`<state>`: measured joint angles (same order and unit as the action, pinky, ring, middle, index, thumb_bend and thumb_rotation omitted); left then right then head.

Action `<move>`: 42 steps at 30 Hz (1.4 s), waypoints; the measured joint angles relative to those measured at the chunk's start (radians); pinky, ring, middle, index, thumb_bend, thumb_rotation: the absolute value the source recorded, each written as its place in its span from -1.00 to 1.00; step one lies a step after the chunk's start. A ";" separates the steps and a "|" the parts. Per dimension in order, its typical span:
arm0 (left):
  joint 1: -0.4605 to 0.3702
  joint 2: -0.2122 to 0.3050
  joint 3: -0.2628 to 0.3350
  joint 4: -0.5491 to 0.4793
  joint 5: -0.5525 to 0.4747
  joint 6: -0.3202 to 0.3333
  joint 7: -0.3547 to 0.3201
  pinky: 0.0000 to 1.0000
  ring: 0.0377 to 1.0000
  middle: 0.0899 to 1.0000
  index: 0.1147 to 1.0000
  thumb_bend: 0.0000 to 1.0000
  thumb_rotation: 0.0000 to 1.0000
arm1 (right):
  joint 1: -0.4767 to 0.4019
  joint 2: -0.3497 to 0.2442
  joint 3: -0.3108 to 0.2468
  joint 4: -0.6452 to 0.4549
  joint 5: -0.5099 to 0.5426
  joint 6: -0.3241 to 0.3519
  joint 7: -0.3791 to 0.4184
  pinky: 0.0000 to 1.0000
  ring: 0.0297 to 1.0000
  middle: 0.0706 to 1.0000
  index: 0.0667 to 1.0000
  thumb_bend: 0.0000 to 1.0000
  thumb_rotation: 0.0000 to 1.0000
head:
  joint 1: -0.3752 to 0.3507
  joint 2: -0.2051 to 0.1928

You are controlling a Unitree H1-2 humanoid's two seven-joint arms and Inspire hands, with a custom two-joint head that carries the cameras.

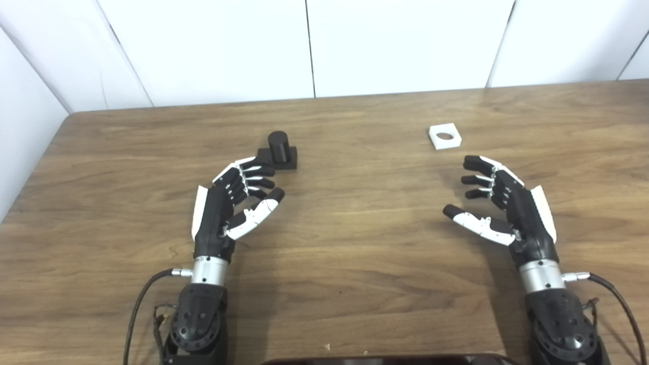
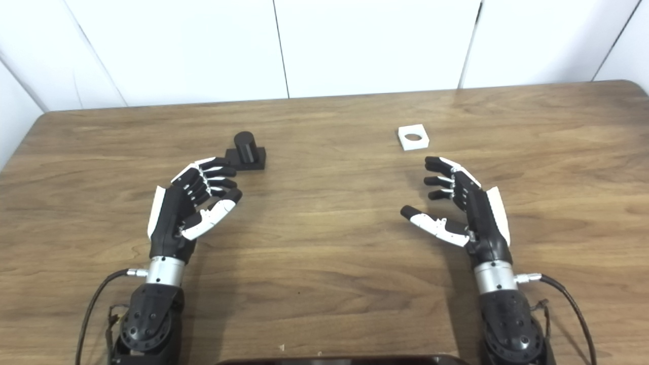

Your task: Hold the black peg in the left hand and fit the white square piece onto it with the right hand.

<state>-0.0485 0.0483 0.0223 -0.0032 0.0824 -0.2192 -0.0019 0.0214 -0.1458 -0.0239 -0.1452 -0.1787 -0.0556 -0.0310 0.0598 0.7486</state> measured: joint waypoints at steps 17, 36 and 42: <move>0.000 -0.002 0.000 0.000 0.010 -0.001 0.001 -0.09 0.10 0.21 0.21 0.23 -0.48 | 0.000 0.000 -0.001 0.000 0.006 0.001 -0.001 0.24 0.44 0.55 0.51 0.42 -0.56 | 0.003 0.003; -0.003 -0.021 -0.022 0.005 0.018 -0.004 0.003 -0.02 0.15 0.23 0.23 0.14 -0.72 | -0.012 -0.031 -0.012 0.035 0.053 -0.058 0.007 0.24 0.41 0.57 0.52 0.48 -0.38 | 0.198 -0.049; -0.005 -0.023 -0.022 0.007 0.040 -0.003 0.017 0.09 0.25 0.29 0.25 0.22 -0.72 | -0.020 -0.041 -0.015 0.053 0.085 -0.090 0.015 0.24 0.40 0.57 0.52 0.54 -0.30 | 0.198 -0.051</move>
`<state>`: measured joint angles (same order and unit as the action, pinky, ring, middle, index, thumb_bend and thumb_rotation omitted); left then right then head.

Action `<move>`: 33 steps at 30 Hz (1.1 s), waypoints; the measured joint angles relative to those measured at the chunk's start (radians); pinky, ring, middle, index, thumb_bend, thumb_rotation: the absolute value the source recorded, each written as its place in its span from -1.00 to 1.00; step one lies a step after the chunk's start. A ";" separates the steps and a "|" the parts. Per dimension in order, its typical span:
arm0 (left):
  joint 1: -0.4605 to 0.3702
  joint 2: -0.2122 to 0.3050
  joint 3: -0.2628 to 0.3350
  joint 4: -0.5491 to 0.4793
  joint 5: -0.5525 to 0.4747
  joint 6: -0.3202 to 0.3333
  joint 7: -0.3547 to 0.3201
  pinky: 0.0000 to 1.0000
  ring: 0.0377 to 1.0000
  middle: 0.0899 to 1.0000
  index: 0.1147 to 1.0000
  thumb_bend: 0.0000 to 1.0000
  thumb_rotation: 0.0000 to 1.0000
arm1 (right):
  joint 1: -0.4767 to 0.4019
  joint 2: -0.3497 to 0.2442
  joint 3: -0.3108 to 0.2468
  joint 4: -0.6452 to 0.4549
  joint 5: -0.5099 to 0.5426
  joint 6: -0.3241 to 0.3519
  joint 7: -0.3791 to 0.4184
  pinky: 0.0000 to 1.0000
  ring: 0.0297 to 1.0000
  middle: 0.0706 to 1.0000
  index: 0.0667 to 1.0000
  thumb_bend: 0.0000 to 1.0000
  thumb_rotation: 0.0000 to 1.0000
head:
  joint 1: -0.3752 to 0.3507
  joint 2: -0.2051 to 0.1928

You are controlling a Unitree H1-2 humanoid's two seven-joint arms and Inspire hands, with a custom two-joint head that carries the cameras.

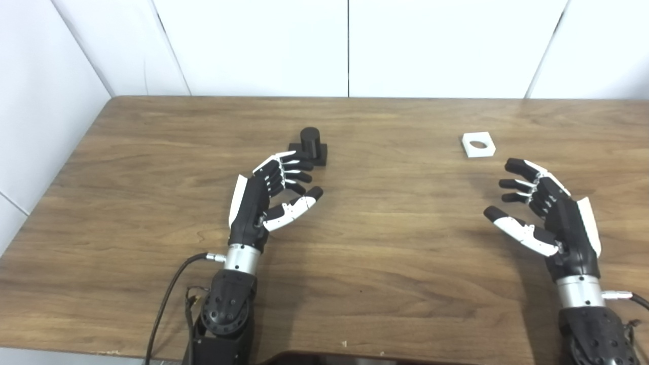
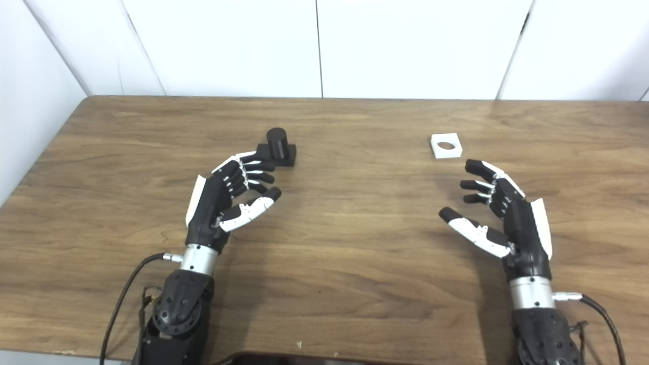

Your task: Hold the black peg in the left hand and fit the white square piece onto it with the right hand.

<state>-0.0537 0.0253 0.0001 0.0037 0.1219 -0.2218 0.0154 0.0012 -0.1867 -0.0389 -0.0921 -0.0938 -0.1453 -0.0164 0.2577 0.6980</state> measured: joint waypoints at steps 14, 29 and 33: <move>-0.098 0.154 -0.004 -0.012 0.245 0.137 0.020 0.12 0.37 0.42 0.34 0.44 -0.68 | -0.003 -0.003 -0.010 0.006 0.007 -0.008 0.001 0.23 0.40 0.56 0.50 0.54 -0.36 | -0.011 -0.006; -0.188 0.280 -0.071 -0.071 0.507 0.277 -0.025 0.24 0.49 0.53 0.38 0.46 -0.58 | 0.003 -0.003 -0.016 -0.006 0.005 0.007 0.001 0.20 0.36 0.56 0.49 0.47 -0.44 | -0.028 -0.011; -0.231 0.324 -0.103 -0.071 0.560 0.310 -0.082 0.36 0.66 0.68 0.41 0.55 -0.44 | 0.002 -0.003 -0.015 -0.006 0.004 0.006 0.001 0.20 0.36 0.57 0.49 0.47 -0.45 | -0.032 -0.011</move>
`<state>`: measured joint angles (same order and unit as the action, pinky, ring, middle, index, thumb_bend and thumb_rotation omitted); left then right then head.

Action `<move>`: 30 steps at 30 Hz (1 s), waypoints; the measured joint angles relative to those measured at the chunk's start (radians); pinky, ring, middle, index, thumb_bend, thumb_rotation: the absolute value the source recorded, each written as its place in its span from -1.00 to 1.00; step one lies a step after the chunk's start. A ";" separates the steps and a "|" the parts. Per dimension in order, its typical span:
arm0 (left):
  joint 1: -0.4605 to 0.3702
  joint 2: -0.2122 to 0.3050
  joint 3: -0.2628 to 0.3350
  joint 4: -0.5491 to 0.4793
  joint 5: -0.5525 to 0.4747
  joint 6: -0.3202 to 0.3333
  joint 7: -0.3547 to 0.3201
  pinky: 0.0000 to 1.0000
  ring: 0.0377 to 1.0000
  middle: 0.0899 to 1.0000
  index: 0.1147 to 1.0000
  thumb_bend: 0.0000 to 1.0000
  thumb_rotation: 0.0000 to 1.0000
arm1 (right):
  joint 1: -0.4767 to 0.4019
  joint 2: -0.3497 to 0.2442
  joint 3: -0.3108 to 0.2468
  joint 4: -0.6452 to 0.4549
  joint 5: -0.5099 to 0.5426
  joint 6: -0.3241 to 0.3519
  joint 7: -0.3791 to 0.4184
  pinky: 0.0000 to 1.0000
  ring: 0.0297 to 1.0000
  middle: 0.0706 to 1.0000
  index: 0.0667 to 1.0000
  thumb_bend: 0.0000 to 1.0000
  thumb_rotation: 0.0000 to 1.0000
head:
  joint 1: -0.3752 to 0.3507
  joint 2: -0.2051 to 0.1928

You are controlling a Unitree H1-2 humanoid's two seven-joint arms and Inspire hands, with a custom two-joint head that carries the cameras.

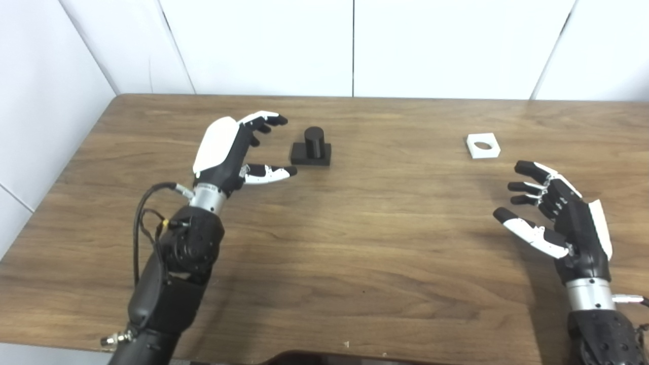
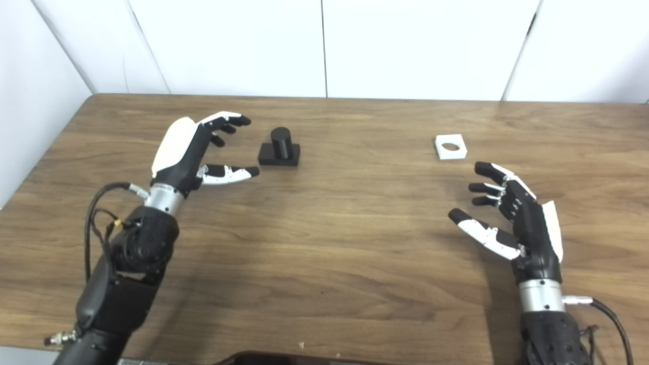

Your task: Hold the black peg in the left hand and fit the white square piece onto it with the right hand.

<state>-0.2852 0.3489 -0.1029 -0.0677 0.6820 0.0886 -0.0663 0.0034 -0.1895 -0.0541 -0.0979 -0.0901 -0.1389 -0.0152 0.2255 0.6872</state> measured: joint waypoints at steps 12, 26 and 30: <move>-0.128 0.091 -0.068 0.128 0.078 0.013 -0.084 0.63 0.84 0.82 0.42 0.68 -0.29 | 0.000 0.002 0.000 -0.002 -0.005 0.000 -0.004 0.17 0.34 0.58 0.48 0.46 -0.43 | -0.012 -0.005; -0.169 0.074 -0.140 0.318 0.085 -0.034 -0.052 0.78 0.94 0.87 0.40 0.71 -0.30 | 0.001 0.003 -0.001 -0.006 -0.005 0.005 -0.004 0.16 0.35 0.62 0.50 0.41 -0.50 | -0.026 -0.002; -0.178 0.073 -0.154 0.349 0.085 -0.034 -0.052 0.79 0.94 0.87 0.41 0.71 -0.34 | 0.003 0.004 -0.001 -0.010 -0.009 0.005 -0.004 0.16 0.34 0.60 0.50 0.40 -0.50 | -0.029 -0.002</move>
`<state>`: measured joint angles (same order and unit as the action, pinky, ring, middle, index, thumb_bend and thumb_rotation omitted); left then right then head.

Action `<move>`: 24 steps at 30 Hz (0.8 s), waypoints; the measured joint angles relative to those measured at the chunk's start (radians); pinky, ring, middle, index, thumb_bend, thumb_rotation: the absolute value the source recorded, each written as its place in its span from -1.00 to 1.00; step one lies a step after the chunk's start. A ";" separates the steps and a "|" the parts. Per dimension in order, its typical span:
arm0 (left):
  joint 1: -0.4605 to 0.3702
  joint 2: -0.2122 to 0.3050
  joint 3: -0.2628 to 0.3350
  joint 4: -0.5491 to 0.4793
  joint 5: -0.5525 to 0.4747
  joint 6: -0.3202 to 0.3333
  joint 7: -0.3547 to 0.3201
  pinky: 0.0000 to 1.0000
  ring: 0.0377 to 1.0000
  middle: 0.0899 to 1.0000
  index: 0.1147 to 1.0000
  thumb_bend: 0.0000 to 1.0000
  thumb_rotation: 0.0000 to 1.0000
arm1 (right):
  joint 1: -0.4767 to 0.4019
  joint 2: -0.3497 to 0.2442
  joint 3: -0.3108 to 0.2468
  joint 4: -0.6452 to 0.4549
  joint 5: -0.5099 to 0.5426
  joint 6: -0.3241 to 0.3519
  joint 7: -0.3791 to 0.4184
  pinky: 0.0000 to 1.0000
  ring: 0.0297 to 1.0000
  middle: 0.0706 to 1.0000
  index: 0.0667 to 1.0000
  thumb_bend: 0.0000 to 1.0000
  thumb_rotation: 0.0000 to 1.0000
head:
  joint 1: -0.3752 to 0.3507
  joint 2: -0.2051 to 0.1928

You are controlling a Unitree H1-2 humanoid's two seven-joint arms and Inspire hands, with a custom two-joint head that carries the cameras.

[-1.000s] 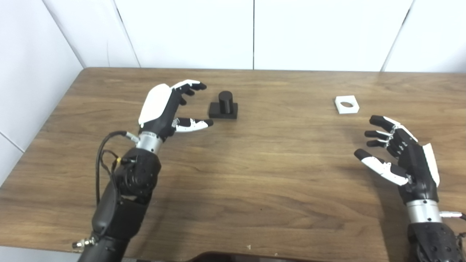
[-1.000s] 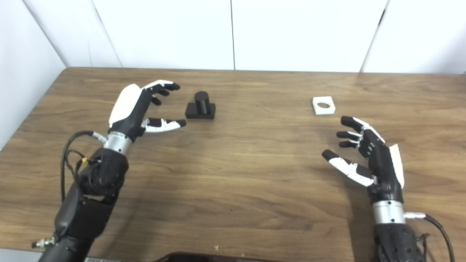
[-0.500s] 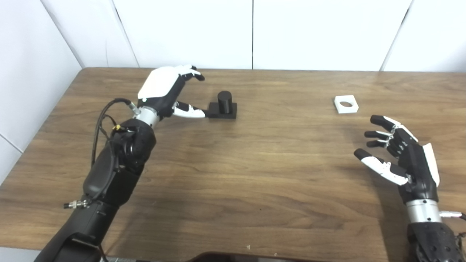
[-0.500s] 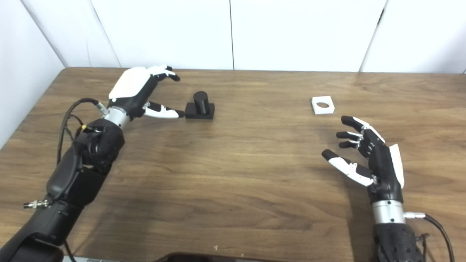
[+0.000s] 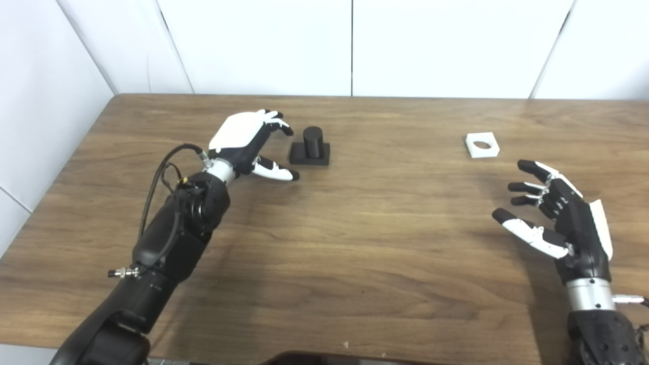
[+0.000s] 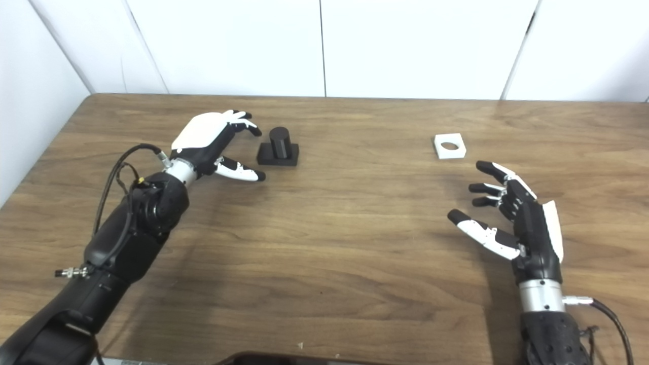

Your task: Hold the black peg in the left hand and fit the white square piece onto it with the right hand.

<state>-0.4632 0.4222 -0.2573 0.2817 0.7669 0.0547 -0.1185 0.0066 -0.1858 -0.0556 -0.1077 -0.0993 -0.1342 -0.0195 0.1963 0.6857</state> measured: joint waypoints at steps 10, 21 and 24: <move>-0.032 -0.005 -0.034 0.062 0.000 -0.007 0.037 0.82 0.99 0.89 0.43 0.70 -0.30 | 0.005 -0.001 -0.001 -0.004 -0.013 0.000 -0.007 0.15 0.33 0.62 0.50 0.39 -0.49 | -0.012 0.005; -0.062 -0.024 -0.077 0.112 0.004 -0.012 0.090 0.94 1.00 0.93 0.41 0.65 -0.27 | 0.016 -0.002 -0.001 -0.014 -0.021 0.008 -0.006 0.15 0.34 0.63 0.51 0.36 -0.51 | -0.017 0.008; -0.075 -0.028 -0.083 0.141 0.002 -0.029 0.106 0.94 1.00 0.93 0.40 0.64 -0.24 | 0.015 -0.002 -0.001 -0.014 -0.021 0.008 -0.006 0.15 0.34 0.63 0.51 0.36 -0.50 | -0.020 0.008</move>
<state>-0.5380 0.3938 -0.3403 0.4223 0.7689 0.0259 -0.0121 0.0221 -0.1875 -0.0567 -0.1214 -0.1206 -0.1267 -0.0259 0.1764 0.6934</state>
